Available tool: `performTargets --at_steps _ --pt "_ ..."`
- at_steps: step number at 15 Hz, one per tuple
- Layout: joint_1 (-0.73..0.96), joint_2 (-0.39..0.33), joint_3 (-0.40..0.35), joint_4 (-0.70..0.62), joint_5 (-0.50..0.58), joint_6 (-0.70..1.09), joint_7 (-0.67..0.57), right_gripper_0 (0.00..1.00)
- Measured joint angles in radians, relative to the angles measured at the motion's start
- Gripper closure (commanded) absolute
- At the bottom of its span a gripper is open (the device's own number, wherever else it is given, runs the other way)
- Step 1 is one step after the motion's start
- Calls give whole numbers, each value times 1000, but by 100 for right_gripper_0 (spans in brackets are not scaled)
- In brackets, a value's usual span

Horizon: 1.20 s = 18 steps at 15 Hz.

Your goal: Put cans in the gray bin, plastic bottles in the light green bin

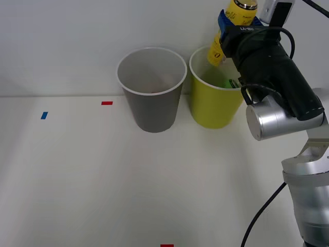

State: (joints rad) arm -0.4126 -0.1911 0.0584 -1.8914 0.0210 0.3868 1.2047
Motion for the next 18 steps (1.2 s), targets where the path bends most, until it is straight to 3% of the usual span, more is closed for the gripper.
performTargets --at_steps 14,18 --pt "3 21 0 0 -15 -6 -5 0" --pt "40 16 1 -4 -32 -97 -21 0"
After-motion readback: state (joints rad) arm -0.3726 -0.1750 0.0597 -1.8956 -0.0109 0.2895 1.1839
